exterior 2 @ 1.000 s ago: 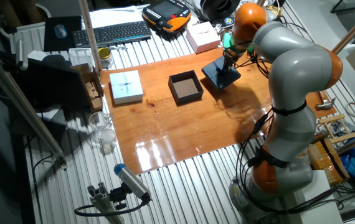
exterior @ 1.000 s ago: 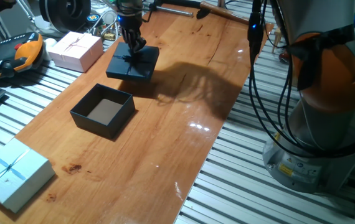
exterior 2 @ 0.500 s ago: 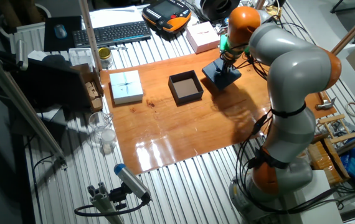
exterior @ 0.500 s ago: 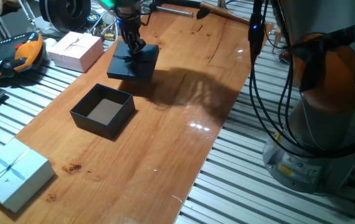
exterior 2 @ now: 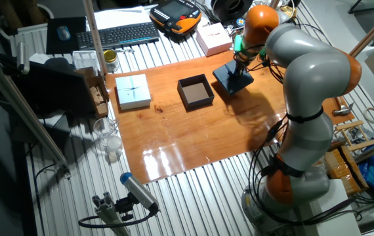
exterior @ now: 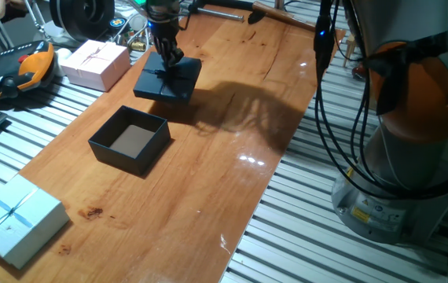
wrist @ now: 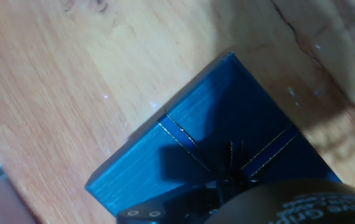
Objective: Cover the box
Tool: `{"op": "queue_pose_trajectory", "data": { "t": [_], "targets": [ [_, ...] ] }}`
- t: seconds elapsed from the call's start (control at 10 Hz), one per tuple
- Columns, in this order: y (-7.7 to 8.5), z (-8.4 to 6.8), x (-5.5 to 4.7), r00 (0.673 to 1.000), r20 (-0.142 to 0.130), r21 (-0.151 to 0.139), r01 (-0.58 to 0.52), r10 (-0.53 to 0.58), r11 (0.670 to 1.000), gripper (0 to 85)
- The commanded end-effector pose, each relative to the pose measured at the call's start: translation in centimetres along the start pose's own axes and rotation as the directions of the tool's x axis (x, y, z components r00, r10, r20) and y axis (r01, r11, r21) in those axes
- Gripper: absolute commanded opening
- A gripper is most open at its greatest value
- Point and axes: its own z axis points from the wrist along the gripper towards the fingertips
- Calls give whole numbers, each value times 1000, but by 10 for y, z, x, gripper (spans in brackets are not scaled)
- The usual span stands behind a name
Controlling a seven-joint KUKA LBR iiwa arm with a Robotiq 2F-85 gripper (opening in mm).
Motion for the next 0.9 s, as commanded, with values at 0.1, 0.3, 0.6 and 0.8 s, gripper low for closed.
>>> {"op": "queue_pose_trajectory", "data": {
  "t": [0.1, 0.3, 0.6, 0.8],
  "targets": [
    [-3, -7, 8, 1000, -3, 23, -22, 22, 999, 0],
    [-7, -14, 15, 999, -7, 37, -39, 40, 999, 0],
    [-15, -23, 34, 999, 6, 34, -51, 51, 998, 0],
    [-22, -26, 45, 998, 13, 31, -60, 60, 998, 0]
  ]
}}
